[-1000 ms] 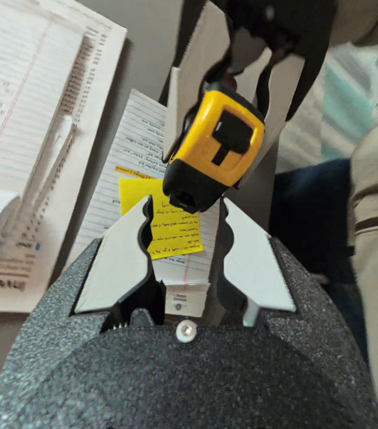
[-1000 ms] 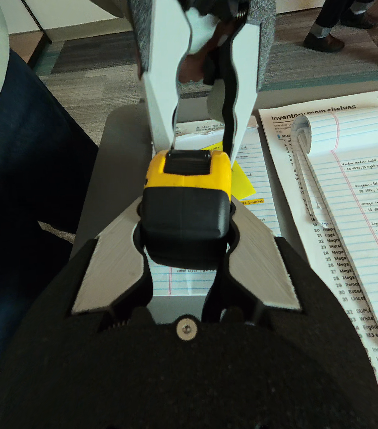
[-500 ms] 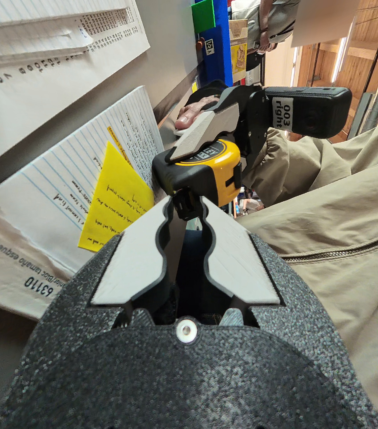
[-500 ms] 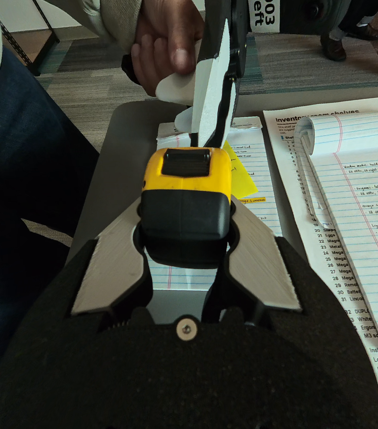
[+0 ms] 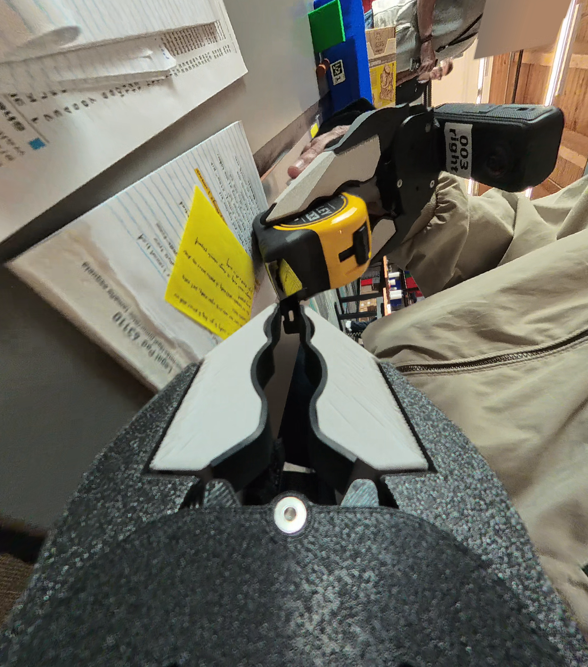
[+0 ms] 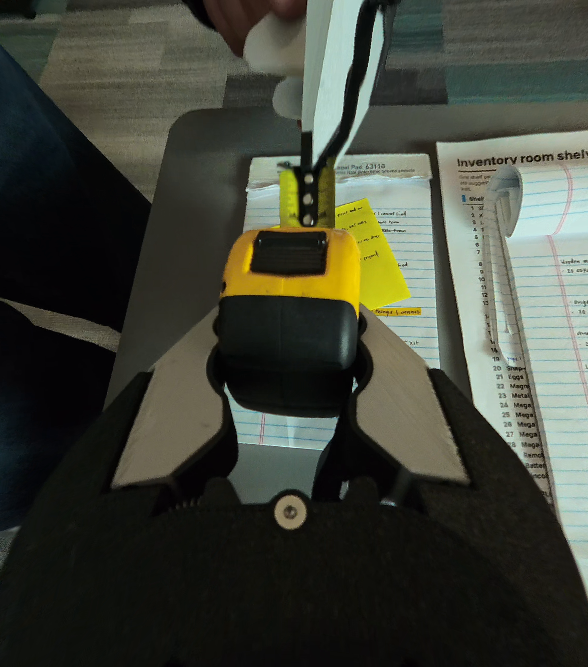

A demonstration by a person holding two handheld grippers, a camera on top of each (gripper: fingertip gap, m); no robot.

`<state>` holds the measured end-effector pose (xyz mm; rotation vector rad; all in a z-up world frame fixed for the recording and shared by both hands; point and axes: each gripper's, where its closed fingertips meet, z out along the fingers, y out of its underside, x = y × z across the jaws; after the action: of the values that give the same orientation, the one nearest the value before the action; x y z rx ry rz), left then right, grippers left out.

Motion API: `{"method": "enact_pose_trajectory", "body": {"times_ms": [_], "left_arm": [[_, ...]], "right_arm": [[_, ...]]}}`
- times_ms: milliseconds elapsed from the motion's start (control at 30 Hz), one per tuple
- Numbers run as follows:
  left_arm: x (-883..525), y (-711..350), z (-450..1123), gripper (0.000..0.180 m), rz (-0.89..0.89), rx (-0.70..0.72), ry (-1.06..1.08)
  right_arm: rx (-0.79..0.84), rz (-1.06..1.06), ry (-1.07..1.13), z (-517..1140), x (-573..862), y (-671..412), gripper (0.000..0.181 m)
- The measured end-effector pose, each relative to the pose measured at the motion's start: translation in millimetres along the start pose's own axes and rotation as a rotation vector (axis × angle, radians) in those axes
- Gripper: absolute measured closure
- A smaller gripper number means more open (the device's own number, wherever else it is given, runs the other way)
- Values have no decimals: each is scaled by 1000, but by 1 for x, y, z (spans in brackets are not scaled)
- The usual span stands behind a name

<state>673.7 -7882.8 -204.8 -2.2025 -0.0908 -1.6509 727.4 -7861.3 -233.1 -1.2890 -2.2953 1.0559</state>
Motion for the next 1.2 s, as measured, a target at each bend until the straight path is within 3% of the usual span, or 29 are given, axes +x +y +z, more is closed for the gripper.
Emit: {"method": "enact_pose_trajectory", "body": {"times_ms": [333, 433, 667, 700, 1000, 1133, 1200], "left_arm": [[-46, 14, -50, 171, -61, 1, -143], [-41, 15, -54, 171, -4, -10, -198], [-50, 20, -65, 172, -65, 62, -215], [-52, 19, -66, 180, -64, 72, -229], [-53, 9, -71, 180, -41, 141, -439], [-56, 7, -77, 140, -84, 206, -597], [-61, 7, -78, 143, -55, 218, -665]], "right_arm": [[-331, 154, -94, 24, 11, -8, 115], [-336, 160, -109, 30, 8, -19, 115], [-351, 204, -149, 56, 10, -43, 115], [-363, 227, -159, 59, 10, -44, 115], [-416, 265, -212, 60, 11, -44, 114], [-426, 243, -209, 60, 10, -43, 114], [-429, 230, -199, 60, 10, -42, 114]]}}
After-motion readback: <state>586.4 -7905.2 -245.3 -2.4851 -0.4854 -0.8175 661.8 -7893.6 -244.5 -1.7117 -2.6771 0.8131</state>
